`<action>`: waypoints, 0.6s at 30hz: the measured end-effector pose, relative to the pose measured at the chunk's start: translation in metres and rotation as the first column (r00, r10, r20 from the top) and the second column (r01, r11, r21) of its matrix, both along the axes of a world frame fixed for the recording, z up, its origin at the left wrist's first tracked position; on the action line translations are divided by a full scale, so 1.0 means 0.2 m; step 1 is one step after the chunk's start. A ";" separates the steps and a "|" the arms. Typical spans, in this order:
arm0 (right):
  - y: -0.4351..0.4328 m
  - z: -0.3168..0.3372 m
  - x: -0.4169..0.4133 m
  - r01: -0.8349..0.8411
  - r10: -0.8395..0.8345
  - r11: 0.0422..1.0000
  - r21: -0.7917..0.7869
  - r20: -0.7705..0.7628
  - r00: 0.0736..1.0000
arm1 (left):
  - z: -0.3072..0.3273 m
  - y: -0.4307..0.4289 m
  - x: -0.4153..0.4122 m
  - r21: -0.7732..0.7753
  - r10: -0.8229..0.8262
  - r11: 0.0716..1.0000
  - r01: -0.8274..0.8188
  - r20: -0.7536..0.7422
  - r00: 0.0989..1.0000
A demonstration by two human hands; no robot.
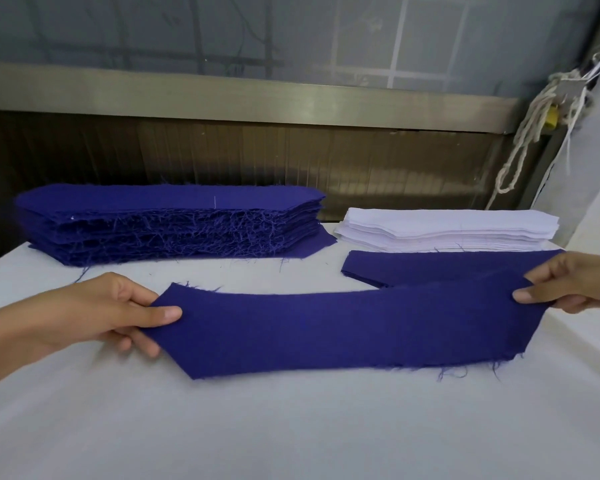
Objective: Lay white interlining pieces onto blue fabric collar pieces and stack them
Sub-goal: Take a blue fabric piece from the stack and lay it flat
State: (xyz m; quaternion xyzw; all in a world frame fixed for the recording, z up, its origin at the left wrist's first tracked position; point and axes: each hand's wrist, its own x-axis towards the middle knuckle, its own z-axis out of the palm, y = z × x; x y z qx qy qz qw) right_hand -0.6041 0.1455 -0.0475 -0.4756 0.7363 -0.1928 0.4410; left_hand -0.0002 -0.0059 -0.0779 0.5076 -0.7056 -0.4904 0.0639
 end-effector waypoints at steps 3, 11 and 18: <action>0.02 0.06 -0.03 0.087 -0.080 0.995 -0.049 0.117 0.990 | 0.04 0.00 -0.05 -0.014 0.009 1.000 -0.010 -0.048 0.999; -0.01 0.15 -0.19 0.374 -0.346 0.913 -0.165 0.176 0.922 | 0.19 0.00 -0.37 -0.058 0.017 0.998 -0.030 -0.215 0.976; -0.03 0.18 -0.32 0.567 -0.439 0.775 -0.279 0.407 0.801 | 0.22 -0.11 -0.79 -0.057 0.041 0.996 -0.064 -0.341 0.939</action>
